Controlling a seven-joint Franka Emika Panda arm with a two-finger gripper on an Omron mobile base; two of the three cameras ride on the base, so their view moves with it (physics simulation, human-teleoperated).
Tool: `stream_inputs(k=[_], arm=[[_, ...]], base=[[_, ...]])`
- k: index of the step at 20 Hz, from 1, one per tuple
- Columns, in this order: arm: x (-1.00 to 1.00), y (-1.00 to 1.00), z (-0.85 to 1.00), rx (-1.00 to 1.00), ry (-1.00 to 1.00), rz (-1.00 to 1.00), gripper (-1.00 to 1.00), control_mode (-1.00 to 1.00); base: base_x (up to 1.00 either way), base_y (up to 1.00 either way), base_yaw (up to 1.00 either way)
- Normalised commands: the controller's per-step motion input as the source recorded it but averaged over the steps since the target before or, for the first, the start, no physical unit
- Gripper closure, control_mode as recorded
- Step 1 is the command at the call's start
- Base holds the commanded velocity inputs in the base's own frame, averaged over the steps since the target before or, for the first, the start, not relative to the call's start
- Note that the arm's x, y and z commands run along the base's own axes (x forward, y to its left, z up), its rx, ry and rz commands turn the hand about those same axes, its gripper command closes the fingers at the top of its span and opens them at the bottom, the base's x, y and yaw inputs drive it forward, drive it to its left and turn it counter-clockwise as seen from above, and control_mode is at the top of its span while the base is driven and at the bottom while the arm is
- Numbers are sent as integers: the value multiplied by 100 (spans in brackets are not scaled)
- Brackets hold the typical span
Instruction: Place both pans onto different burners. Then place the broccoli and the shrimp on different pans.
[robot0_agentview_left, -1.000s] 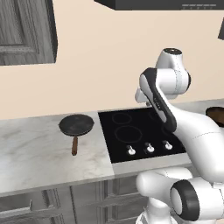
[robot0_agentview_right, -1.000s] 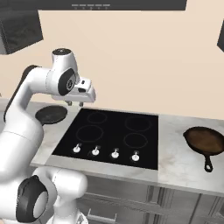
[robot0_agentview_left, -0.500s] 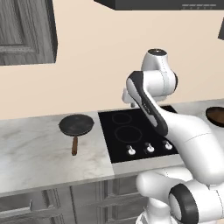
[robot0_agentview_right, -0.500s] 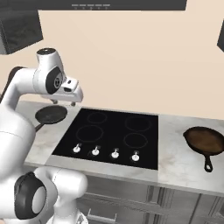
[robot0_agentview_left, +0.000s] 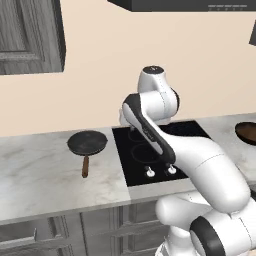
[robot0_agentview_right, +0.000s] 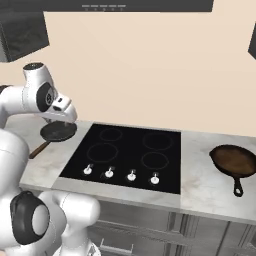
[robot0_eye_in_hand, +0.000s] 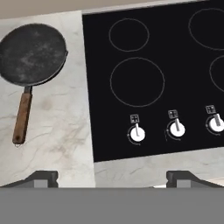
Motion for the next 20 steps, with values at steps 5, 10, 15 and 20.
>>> stream_inputs(k=[5,10,15,20], arm=[[2,28,-57,6,0,-2,-100,-100],[1,21,-58,4,0,0,-100,-100],[10,27,-52,3,0,0,-100,-100],[7,31,-36,0,0,0,-100,-100]], base=[[0,0,0],[0,0,0],[0,0,0],[0,0,0]])
